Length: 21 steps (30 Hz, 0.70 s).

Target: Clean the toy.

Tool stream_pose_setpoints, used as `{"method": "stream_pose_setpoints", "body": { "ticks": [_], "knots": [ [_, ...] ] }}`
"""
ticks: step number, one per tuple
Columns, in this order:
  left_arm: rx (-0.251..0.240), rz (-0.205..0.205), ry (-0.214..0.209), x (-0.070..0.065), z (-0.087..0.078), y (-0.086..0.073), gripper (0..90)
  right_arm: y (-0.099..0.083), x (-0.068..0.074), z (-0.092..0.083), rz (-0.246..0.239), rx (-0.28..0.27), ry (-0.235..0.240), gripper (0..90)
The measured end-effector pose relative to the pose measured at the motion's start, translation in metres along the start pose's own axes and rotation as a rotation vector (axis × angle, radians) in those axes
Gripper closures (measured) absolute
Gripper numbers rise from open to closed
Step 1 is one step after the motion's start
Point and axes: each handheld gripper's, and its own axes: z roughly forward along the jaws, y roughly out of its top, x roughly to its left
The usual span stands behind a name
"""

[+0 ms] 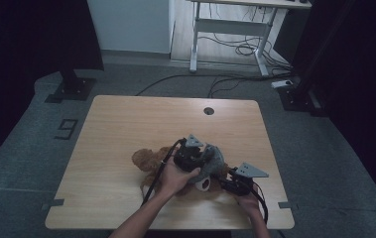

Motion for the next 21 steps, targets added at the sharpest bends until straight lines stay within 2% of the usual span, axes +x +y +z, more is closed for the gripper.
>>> {"method": "stream_pose_setpoints", "body": {
  "ticks": [3,5,6,8,9,11,12,16,19,21],
  "knots": [
    [0.006,-0.051,-0.012,0.017,-0.005,-0.005,79.6,0.000,0.000,0.000,-0.008,0.002,-0.003,57.3],
    [0.002,-0.062,0.004,0.027,-0.013,-0.009,79.5,0.000,0.001,0.000,-0.016,0.003,-0.004,57.3],
    [-0.003,-0.067,0.019,0.032,-0.017,-0.012,79.5,0.000,0.001,-0.001,-0.018,0.003,-0.004,57.2],
    [0.003,-0.071,0.077,0.045,-0.026,-0.021,79.5,0.001,0.001,-0.001,-0.022,0.003,-0.004,57.3],
    [0.011,-0.082,0.086,0.055,-0.031,-0.027,79.5,0.001,0.001,-0.001,-0.024,0.004,-0.003,57.3],
    [-0.013,-0.165,0.029,0.073,-0.040,-0.040,79.1,0.001,0.003,-0.002,-0.035,0.005,-0.002,57.3],
    [-0.030,-0.183,0.028,0.080,-0.047,-0.046,79.1,0.001,0.004,-0.002,-0.041,0.004,-0.003,57.3],
    [-0.056,-0.206,0.053,0.094,-0.066,-0.060,79.1,0.002,0.004,-0.002,-0.045,0.005,-0.005,57.2],
    [-0.067,-0.230,0.066,0.102,-0.071,-0.069,79.1,0.002,0.005,-0.002,-0.047,0.003,-0.007,56.3],
    [-0.074,-0.231,0.071,0.103,-0.071,-0.075,79.1,0.002,0.005,-0.002,-0.035,0.000,-0.001,55.1]
  ]
}}
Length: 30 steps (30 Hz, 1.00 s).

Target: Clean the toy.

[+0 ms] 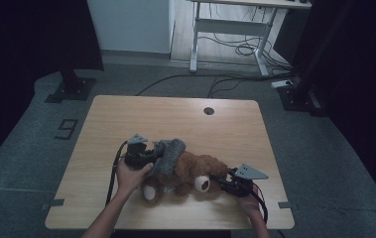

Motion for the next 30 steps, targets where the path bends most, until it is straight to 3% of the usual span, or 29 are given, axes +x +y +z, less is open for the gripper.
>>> {"method": "stream_pose_setpoints", "body": {
  "ticks": [4,9,15,19,25,30],
  "knots": [
    [-0.021,0.037,0.008,-0.004,0.001,-0.010,79.6,0.001,0.001,-0.001,0.020,-0.004,0.006,47.8],
    [-0.060,0.016,-0.017,-0.002,-0.002,-0.022,80.2,0.003,0.006,-0.002,0.018,-0.007,0.002,39.7],
    [-0.103,0.026,-0.015,-0.006,-0.007,-0.037,80.7,0.008,0.012,-0.004,0.013,0.026,0.002,28.4],
    [-0.122,0.059,0.008,-0.012,-0.012,-0.044,80.9,0.014,0.016,-0.008,0.023,0.041,0.016,19.9],
    [-0.133,0.073,0.013,-0.015,-0.016,-0.050,81.0,0.026,0.017,-0.019,0.099,-0.023,0.050,16.2],
    [-0.134,0.104,0.022,-0.021,-0.020,-0.053,81.1,0.053,0.012,-0.023,0.127,-0.044,0.054,15.0]
  ]
}}
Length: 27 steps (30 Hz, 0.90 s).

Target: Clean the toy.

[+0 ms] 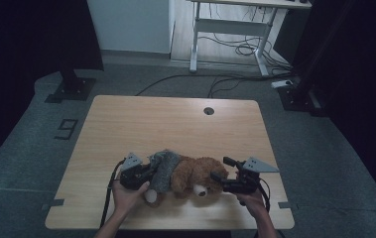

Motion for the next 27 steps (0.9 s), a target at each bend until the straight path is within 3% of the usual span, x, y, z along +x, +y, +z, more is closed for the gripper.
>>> {"method": "stream_pose_setpoints", "body": {
  "ticks": [2,5,8,13,18,22,24,27],
  "knots": [
    [-0.006,0.004,-0.002,-0.002,-0.002,-0.002,81.0,0.010,-0.005,0.006,0.030,0.025,-0.014,14.9],
    [-0.016,-0.009,-0.013,-0.003,-0.006,-0.006,81.1,0.012,-0.012,0.018,0.032,0.109,-0.042,14.8],
    [-0.016,-0.015,-0.028,-0.004,-0.010,-0.009,81.0,0.004,-0.012,0.032,0.038,0.234,-0.019,13.5],
    [-0.007,0.010,-0.050,-0.010,-0.018,-0.013,80.9,-0.011,-0.007,0.032,0.064,0.320,0.010,8.2],
    [-0.013,-0.012,-0.084,-0.013,-0.024,-0.021,80.8,-0.027,0.001,0.033,0.055,0.414,0.006,1.1],
    [-0.014,-0.014,-0.086,-0.013,-0.027,-0.025,80.7,-0.044,-0.004,0.040,0.152,0.442,0.032,0.0],
    [-0.015,-0.020,-0.089,-0.013,-0.028,-0.025,80.7,-0.047,-0.005,0.040,0.164,0.427,0.050,2.8],
    [-0.015,-0.031,-0.095,-0.012,-0.028,-0.025,80.7,-0.047,-0.004,0.036,0.156,0.410,0.068,15.5]
  ]
}}
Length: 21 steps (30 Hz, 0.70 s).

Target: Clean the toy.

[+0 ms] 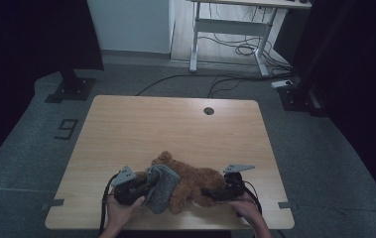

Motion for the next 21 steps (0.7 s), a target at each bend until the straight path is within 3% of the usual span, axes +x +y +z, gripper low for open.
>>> {"method": "stream_pose_setpoints", "body": {
  "ticks": [3,9,14,18,21],
  "knots": [
    [-0.011,-0.010,-0.004,-0.001,-0.001,-0.001,80.6,-0.002,0.002,-0.005,-0.045,-0.025,0.016,33.5],
    [-0.053,-0.015,-0.001,0.000,-0.006,-0.001,80.7,-0.001,0.013,-0.009,-0.122,-0.078,-0.013,48.1],
    [-0.077,-0.033,0.007,0.010,-0.007,0.015,80.8,0.014,0.017,-0.007,-0.169,-0.168,-0.068,53.2],
    [-0.099,-0.053,0.031,0.021,-0.004,0.031,80.7,0.036,0.019,-0.004,-0.246,-0.267,-0.149,53.5],
    [-0.086,-0.057,0.039,0.027,-0.001,0.035,80.6,0.045,0.016,0.000,-0.303,-0.294,-0.191,51.8]
  ]
}}
